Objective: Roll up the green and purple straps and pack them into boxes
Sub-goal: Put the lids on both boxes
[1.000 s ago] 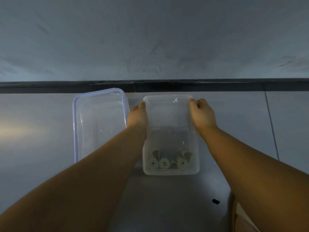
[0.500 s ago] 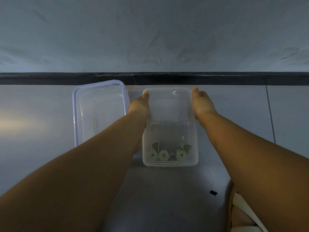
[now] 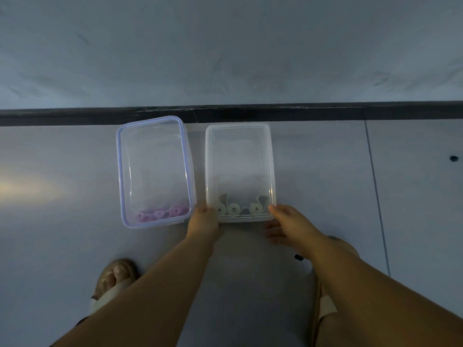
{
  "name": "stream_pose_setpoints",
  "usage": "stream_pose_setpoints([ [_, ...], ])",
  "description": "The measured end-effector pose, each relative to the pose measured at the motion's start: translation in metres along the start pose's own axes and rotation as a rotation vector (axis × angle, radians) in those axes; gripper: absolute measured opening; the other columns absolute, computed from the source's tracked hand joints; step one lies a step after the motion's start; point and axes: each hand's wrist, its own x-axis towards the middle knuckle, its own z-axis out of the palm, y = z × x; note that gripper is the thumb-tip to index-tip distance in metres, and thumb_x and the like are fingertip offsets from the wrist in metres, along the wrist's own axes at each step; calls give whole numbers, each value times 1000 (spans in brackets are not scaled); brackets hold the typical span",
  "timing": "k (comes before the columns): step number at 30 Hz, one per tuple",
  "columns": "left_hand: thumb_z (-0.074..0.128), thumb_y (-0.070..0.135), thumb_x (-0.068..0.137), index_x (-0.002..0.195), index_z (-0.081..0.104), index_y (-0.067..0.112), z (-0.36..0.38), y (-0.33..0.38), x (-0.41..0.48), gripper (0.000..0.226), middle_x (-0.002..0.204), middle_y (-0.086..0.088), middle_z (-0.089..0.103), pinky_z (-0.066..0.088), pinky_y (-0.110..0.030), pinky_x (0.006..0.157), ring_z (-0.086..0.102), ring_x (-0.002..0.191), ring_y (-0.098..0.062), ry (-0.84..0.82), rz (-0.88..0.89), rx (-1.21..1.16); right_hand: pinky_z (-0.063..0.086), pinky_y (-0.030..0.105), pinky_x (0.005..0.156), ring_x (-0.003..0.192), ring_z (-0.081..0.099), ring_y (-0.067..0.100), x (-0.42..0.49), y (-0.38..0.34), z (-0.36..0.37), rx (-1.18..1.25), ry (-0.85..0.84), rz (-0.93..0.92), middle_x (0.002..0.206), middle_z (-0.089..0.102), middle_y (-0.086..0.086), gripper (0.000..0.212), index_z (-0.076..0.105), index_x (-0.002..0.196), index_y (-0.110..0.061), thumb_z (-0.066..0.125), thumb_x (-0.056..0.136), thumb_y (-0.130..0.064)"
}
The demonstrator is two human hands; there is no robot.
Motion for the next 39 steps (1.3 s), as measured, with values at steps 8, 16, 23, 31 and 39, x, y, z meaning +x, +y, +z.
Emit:
stream_pose_setpoints([
  [8, 38, 6, 98, 102, 55, 16, 13, 6, 8, 20, 81, -2, 57, 51, -33, 73, 56, 73, -16, -45, 44, -181, 53, 27, 57, 65, 59, 20, 3, -8, 10, 221, 132, -116, 82, 59, 12, 21, 46, 116, -13, 49, 95, -12],
  [16, 37, 4, 98, 105, 55, 18, 26, 24, 19, 25, 81, -2, 59, 51, -34, 74, 58, 72, -17, -77, 60, -195, 53, 35, 69, 76, 59, 24, 14, -28, 5, 249, 151, -112, 83, 58, 13, 30, 43, 126, -10, 45, 97, -12],
  [23, 46, 17, 97, 102, 53, 12, 7, 9, 18, 11, 88, -7, 53, 49, -37, 74, 54, 74, -20, -126, -110, -122, 53, 43, 74, 74, 58, 24, -1, -17, 12, 202, 165, -46, 88, 57, 11, 24, 48, 104, -14, 42, 97, -36],
  [31, 36, 10, 98, 122, 48, 1, -96, -16, 20, 29, 80, -11, 46, 47, -39, 63, 47, 65, -23, 209, -262, -143, 43, 26, 50, 56, 48, 16, -5, 15, 102, -36, -67, 29, 73, 51, 6, 16, 45, 93, -12, 55, 92, -24],
  [39, 48, 16, 96, 139, 40, 19, -160, 32, 53, 43, 118, -10, 50, 51, -40, 80, 54, 99, -28, 86, 82, -89, 49, 32, 52, 56, 54, 20, 13, -12, 182, 63, -17, -52, 103, 54, 14, 34, 40, 122, -20, 55, 92, -27],
])
